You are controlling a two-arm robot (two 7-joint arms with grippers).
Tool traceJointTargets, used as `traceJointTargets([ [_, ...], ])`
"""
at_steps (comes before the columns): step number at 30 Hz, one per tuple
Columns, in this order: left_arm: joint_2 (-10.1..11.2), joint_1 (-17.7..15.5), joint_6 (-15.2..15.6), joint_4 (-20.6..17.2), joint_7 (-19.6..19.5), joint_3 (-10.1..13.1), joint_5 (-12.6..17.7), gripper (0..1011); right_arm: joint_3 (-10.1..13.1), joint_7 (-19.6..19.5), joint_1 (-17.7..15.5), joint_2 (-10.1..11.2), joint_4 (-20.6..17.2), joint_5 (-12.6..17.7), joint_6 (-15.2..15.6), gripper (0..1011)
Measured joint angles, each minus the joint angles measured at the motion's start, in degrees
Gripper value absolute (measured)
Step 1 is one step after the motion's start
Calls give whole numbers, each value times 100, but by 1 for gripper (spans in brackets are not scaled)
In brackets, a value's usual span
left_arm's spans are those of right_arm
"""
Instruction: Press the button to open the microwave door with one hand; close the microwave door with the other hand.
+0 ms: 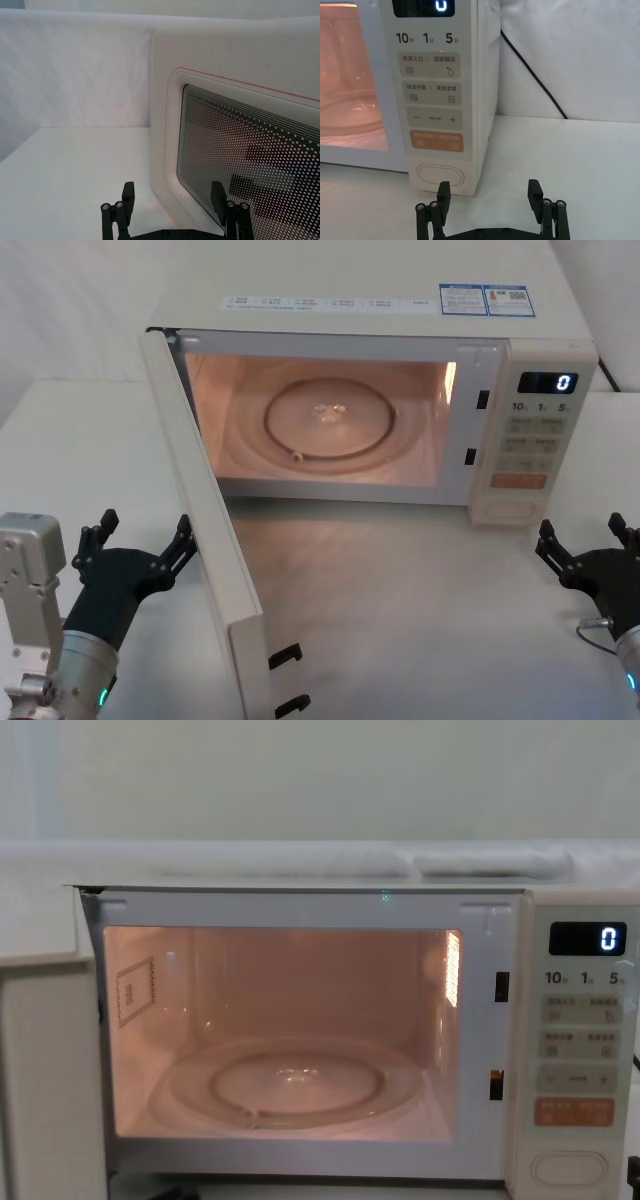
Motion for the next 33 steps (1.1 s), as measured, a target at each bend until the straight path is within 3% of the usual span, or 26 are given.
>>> traceJointTargets([
  [33, 0, 0, 0, 0, 1, 0, 0, 1001, 0, 0, 0, 0, 0, 0, 0, 1002],
])
